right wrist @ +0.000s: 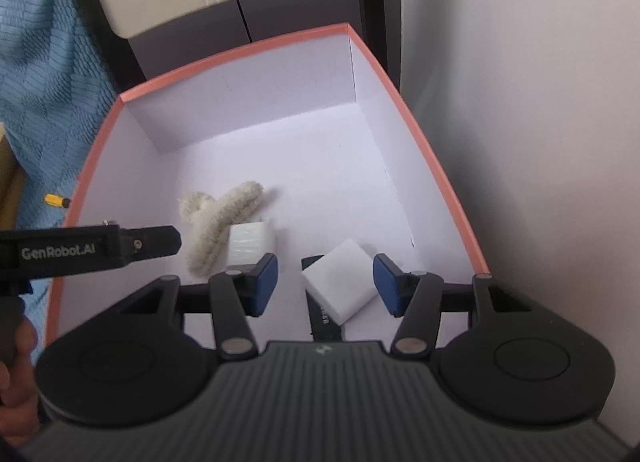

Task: Organize rigid objects
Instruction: 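Lower the chargers into the box and open both tools to release them, then withdraw both open tools from the pink box back over the cushion, then move the right tool to the devil figurine while the left tool approaches the yellow screwdriver, then close the right tool on the figurine while the left tool grasps the screwdriver handle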

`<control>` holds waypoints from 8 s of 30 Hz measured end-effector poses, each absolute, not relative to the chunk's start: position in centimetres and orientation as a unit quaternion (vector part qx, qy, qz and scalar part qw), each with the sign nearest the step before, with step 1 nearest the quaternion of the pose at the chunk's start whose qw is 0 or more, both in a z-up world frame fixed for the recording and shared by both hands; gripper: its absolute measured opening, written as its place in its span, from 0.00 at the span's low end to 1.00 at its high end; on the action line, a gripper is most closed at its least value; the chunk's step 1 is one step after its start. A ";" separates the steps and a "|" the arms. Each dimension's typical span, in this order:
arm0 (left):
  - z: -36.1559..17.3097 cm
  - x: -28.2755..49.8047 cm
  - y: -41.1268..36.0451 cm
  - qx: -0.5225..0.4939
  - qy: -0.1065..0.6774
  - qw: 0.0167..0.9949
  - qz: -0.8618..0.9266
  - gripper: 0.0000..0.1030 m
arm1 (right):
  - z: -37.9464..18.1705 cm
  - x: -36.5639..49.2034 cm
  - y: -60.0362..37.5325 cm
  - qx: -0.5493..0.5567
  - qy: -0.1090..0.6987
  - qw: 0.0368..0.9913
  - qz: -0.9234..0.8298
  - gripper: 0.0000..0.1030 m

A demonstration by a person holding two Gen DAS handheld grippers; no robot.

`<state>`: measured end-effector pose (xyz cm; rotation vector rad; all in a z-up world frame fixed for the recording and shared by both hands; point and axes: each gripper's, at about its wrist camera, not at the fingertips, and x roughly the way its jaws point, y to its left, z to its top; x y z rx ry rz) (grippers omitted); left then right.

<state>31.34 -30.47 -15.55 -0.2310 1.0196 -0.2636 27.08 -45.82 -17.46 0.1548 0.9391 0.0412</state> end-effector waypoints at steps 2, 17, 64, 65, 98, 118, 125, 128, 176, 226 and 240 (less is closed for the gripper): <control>-14.5 30.6 -30.1 -0.111 0.477 0.863 -0.128 0.58 | -16.6 26.3 -45.7 0.077 0.445 0.892 0.020 0.54; -7.1 23.4 -25.4 -0.120 0.412 0.893 -0.136 0.58 | -9.2 20.2 -42.1 0.071 0.384 0.920 0.031 0.54; -4.4 3.6 -5.9 -0.200 0.326 0.922 -0.065 0.69 | -6.0 5.2 -27.5 0.056 0.321 0.942 0.080 0.61; -4.6 3.9 -5.8 -0.201 0.326 0.922 -0.063 0.69 | -6.2 5.4 -27.4 0.056 0.322 0.942 0.080 0.70; -20.2 26.7 2.7 -0.270 0.394 0.878 -0.029 0.69 | -14.0 24.1 -19.9 0.061 0.364 0.926 0.079 0.73; -27.4 36.3 6.8 -0.371 0.456 0.809 -0.011 0.68 | -19.8 35.3 -15.7 0.076 0.385 0.918 0.054 0.67; -27.8 38.4 7.6 -0.394 0.455 0.798 0.015 0.61 | -20.1 38.3 -16.4 0.089 0.391 0.915 0.043 0.65; -27.8 39.0 7.9 -0.410 0.454 0.791 0.022 0.60 | -20.1 39.1 -16.4 0.086 0.387 0.917 0.041 0.64; -23.9 39.8 8.3 -0.347 0.415 0.840 0.043 0.05 | -22.3 41.6 -14.9 0.038 0.413 0.909 0.051 0.53; -25.9 44.2 3.6 -0.247 0.436 0.858 0.113 0.28 | -21.9 39.2 -12.4 -0.072 0.373 0.909 0.174 0.53; -21.7 38.7 5.8 -0.282 0.390 0.874 0.068 0.20 | -19.9 37.7 -14.7 -0.023 0.352 0.923 0.152 0.53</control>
